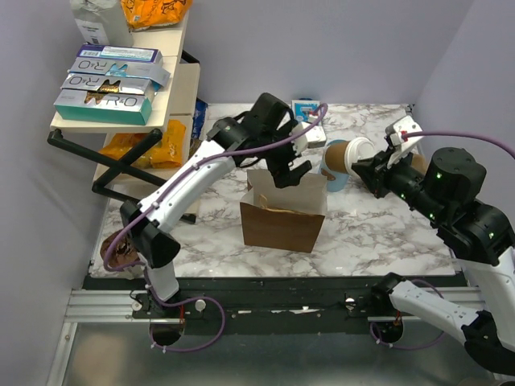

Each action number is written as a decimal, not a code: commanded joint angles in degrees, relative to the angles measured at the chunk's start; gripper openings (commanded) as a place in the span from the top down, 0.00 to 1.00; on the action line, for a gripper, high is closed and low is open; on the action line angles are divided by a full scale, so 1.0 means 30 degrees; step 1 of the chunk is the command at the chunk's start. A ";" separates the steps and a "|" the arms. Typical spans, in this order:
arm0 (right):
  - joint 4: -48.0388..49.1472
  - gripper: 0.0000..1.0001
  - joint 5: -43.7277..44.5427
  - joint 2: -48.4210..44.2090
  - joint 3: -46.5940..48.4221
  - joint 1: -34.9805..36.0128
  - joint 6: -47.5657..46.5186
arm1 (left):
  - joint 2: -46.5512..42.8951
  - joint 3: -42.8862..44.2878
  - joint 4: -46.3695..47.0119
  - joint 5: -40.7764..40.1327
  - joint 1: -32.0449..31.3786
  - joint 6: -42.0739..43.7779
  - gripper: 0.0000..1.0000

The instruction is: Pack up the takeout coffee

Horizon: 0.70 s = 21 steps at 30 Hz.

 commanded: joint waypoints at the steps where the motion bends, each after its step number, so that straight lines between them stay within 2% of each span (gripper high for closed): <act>1: -0.0364 0.99 0.0139 -0.0836 -0.0734 -0.0052 0.0265 | 0.1661 0.2465 -0.1623 0.0361 -0.0570 0.1672 0.01; 4: -0.0217 0.99 -0.0010 -0.1131 -0.1086 -0.0052 0.0294 | 0.2954 0.3089 -0.2680 0.0857 -0.0630 0.1787 0.09; 7: -0.0363 0.99 0.0400 -0.1190 -0.1057 -0.0052 0.0411 | 0.2810 0.2244 -0.2243 0.1180 -0.0659 0.1321 0.38; 8: -0.0393 0.99 0.0430 -0.1161 -0.1028 -0.0052 0.0440 | 0.2287 0.1921 -0.1923 0.1094 -0.0659 0.1000 0.56; 10: -0.0510 0.99 0.0576 -0.1161 -0.0999 -0.0081 0.0441 | 0.1612 0.0696 -0.0868 0.0627 -0.0659 -0.0054 0.71; 11: -0.0568 0.99 0.0664 -0.1190 -0.0998 -0.0024 0.0441 | 0.0680 0.0049 -0.0372 0.0247 -0.0688 -0.0348 0.82; 13: -0.0540 0.99 0.0840 -0.1453 -0.1027 -0.0052 0.0499 | -0.0292 -0.1763 0.1006 -0.0427 -0.0659 -0.1427 0.90; 15: -0.0598 0.99 0.0928 -0.1657 -0.1028 -0.0052 0.0674 | -0.1465 -0.2562 0.2117 -0.2532 -0.0659 -0.3066 1.00; 19: -0.0423 0.99 0.1016 -0.1513 -0.1203 -0.0052 0.0997 | -0.2785 -0.3297 0.2447 -0.6400 -0.0659 -0.8571 1.00; 20: -0.0451 0.99 0.1016 -0.1396 -0.1203 -0.0023 0.1055 | -0.3077 -0.3269 0.2185 -0.7248 -0.0659 -1.1049 1.00; 21: -0.0481 0.99 0.1016 -0.1279 -0.1145 -0.0052 0.1056 | -0.3196 -0.3094 0.1167 -0.8417 -0.0688 -1.1914 1.00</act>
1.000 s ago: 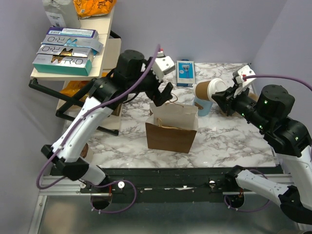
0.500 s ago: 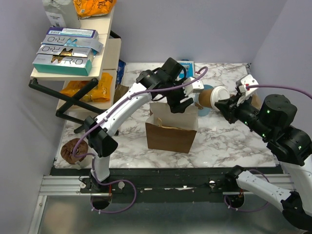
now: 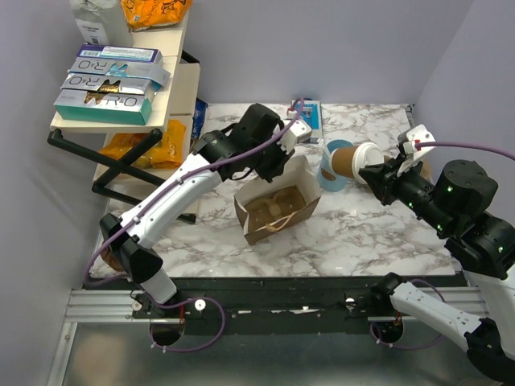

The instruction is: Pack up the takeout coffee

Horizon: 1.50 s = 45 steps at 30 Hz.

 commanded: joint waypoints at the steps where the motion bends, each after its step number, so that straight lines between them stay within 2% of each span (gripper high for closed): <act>1: -0.0335 0.99 0.0462 0.0281 -0.0125 -0.0052 0.0357 | -0.1476 0.0048 -0.0284 -0.5504 -0.0025 -0.8166 1.00; 4: -0.0131 0.99 0.0462 0.0457 -0.0242 -0.0052 0.0298 | -0.2093 -0.0305 -0.1601 -0.7493 -0.0025 -1.1334 1.00; 7: 0.0221 0.99 0.0345 0.0604 -0.0504 -0.0081 0.0414 | -0.1918 0.0717 -0.4209 -0.9807 0.0121 -1.4148 1.00; 12: 0.0368 0.99 0.0667 0.0867 -0.0886 -0.0052 0.0824 | -0.2473 0.0079 -0.5267 -1.0168 0.1201 -1.8073 1.00; 15: 0.0368 0.99 0.0814 0.0868 -0.0945 -0.0052 0.0942 | -0.3467 -0.1296 -0.4541 -1.0695 0.1876 -2.0737 1.00; 20: 0.0339 0.99 0.0960 0.0693 -0.0945 -0.0052 0.0972 | -0.6334 -0.5251 -0.1845 -1.0752 0.2582 -2.4632 1.00; 25: 0.0515 0.99 0.0872 0.0779 -0.1063 -0.0052 0.1059 | -0.7689 -0.8005 0.0179 -1.1164 0.2582 -2.6982 1.00; 35: 0.0456 0.99 0.0931 0.1248 -0.0711 -0.0052 0.1089 | -0.8391 -1.0469 0.2377 -1.2013 0.2172 -3.1612 1.00; 45: 0.0426 0.99 0.0961 0.1541 -0.0740 -0.0052 0.1089 | -0.7543 -1.0118 0.4568 -1.0990 0.1646 -3.0622 1.00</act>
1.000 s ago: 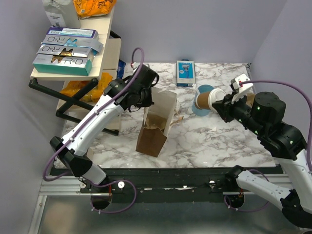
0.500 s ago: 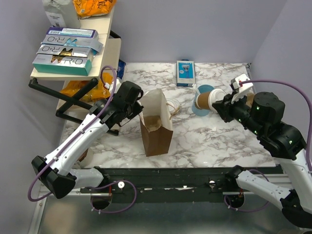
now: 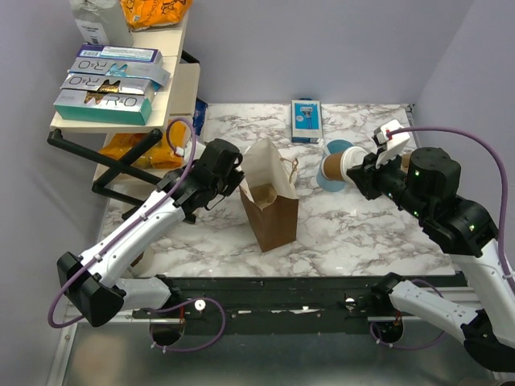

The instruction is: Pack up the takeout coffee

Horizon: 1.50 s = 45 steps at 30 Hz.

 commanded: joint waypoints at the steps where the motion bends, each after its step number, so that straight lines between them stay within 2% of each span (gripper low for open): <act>1: 0.0332 0.99 0.0290 -0.0003 0.0120 -0.0052 0.0193 | 0.0245 0.0452 0.1668 0.0086 -0.0271 -0.0281 1.00; 8: 0.0361 0.99 0.0496 0.0026 -0.0027 -0.0052 0.0163 | 0.0510 0.0804 0.1231 0.0526 -0.0360 0.0655 1.00; 16: 0.0215 0.99 0.0730 0.0201 0.0090 -0.0052 0.0134 | -0.0808 0.0774 -0.2077 -0.1347 -0.0389 0.1330 1.00; 19: 0.0974 0.99 0.0584 0.0231 -0.0113 -0.0052 -0.0100 | -0.1189 0.0542 -0.3136 -0.1672 -0.0360 0.0774 1.00; 20: 0.1151 0.99 0.0409 0.0318 -0.0115 -0.0052 -0.0158 | -0.1451 0.0192 -0.2933 -0.1556 -0.0389 0.0890 0.91; 22: 0.1475 0.99 0.0174 0.0523 0.0321 -0.0052 -0.0246 | -0.1658 -0.0045 -0.2404 -0.1116 -0.0389 0.1183 0.82; 23: 0.1446 0.99 -0.0001 0.0843 0.0615 -0.0052 -0.0392 | -0.1804 -0.0133 -0.2403 -0.1086 -0.0360 0.1242 0.71; 25: 0.1445 0.99 -0.0148 0.0963 0.1055 -0.0052 -0.0597 | -0.1951 -0.0075 -0.2608 -0.1173 -0.0360 0.1388 0.59; 26: 0.1445 0.99 -0.0410 0.1051 0.1579 -0.0052 -0.0801 | -0.2155 -0.0104 -0.2695 -0.1261 -0.0360 0.1389 0.48; 28: 0.1533 0.99 -0.0937 0.1372 0.2196 -0.0052 -0.0949 | -0.2419 -0.0221 -0.2696 -0.1378 -0.0360 0.1447 0.36; 32: 0.1475 0.99 -0.4735 0.2455 0.4041 -0.0023 -0.1242 | -0.3296 -0.0455 -0.2258 -0.1438 -0.0360 0.2205 0.05; 33: 0.1388 0.99 -0.5300 0.2777 0.4973 0.0006 -0.1272 | -0.3415 -0.0427 -0.2141 -0.1408 -0.0360 0.2412 0.01; 37: 0.0774 0.99 -0.5541 0.4330 0.7700 0.1087 -0.1711 | -0.3855 -0.0047 -0.1760 -0.0941 -0.0360 0.4226 0.01; 40: -0.0514 0.99 -0.4022 0.6348 1.0272 0.3193 -0.2179 | -0.3944 0.0568 -0.2021 -0.0471 -0.0389 0.5575 0.01; 41: -0.0953 0.99 -0.2682 0.7457 1.0866 0.4505 -0.2354 | -0.3944 0.0976 -0.2196 -0.0500 -0.0360 0.5752 0.01; 45: -0.3235 0.99 0.0638 1.0007 1.3300 0.6421 -0.1743 | -0.4440 0.0981 -0.2143 -0.0442 -0.0360 0.6572 0.01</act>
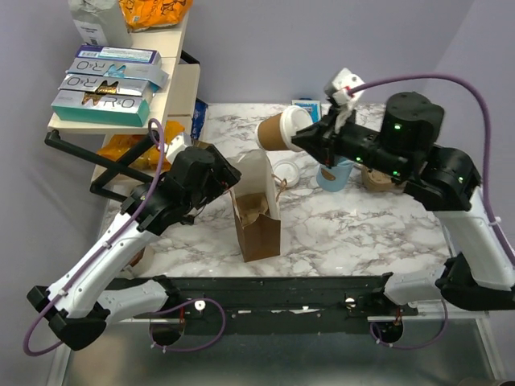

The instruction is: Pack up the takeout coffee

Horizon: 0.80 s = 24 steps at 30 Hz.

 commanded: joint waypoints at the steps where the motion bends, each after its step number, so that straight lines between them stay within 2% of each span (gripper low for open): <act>1: -0.3277 0.99 0.3598 0.2554 0.1798 0.1555 0.0305 | -0.1148 0.0543 0.0482 -0.0275 0.0114 0.1655 0.01; 5: -0.4333 0.99 0.5094 0.3991 0.2531 0.2608 0.1302 | -0.1704 0.0191 0.1041 0.0254 0.0114 0.2009 0.01; 12: -0.4832 0.99 0.5008 0.5281 0.2972 0.3695 0.2036 | -0.3315 -0.0716 0.1391 0.0167 0.0085 0.1952 0.01; 20: -0.6384 0.99 0.7320 0.7858 0.5695 0.5099 0.2825 | -0.4752 -0.1625 0.1363 0.0255 0.0114 0.2156 0.01; 24: -0.6853 0.99 0.7117 0.8533 0.5112 0.5247 0.4170 | -0.5103 -0.1947 0.1450 0.0284 0.0114 0.2244 0.01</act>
